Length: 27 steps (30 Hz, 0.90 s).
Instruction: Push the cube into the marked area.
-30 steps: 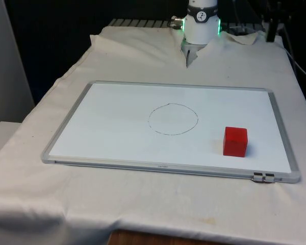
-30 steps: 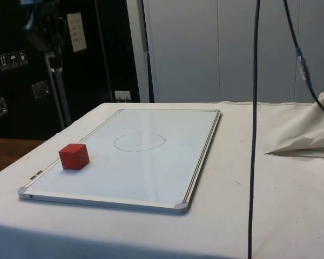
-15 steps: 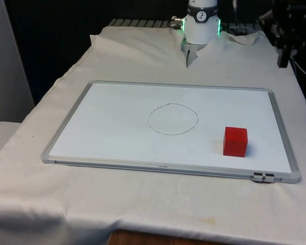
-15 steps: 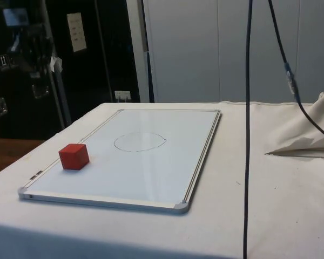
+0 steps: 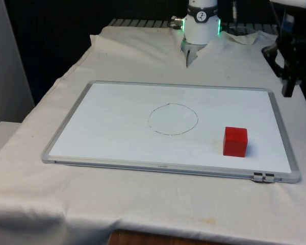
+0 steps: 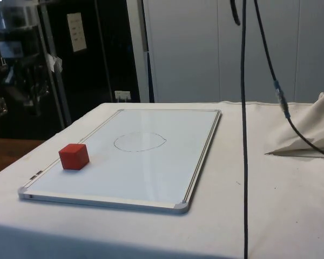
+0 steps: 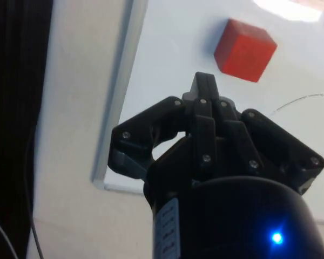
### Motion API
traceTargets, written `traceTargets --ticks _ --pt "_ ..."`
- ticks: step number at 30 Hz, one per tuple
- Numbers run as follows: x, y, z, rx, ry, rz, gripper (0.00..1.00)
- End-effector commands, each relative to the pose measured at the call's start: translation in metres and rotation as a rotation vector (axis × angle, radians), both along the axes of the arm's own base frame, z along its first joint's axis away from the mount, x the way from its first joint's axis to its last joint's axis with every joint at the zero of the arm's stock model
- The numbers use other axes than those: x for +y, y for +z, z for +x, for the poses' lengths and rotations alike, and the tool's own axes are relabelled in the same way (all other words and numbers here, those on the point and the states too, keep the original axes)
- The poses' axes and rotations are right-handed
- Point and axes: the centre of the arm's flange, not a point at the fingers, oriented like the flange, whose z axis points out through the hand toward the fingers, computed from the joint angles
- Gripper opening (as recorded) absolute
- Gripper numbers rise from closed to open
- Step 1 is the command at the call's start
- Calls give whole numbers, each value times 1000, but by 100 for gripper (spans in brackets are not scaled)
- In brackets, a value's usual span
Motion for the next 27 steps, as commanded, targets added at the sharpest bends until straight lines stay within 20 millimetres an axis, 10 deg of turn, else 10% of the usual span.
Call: traceTargets --ticks 1,27 --pt "2 -7 4 4 0 5 0" --pt "-12 -100 26 31 -14 -21 0"
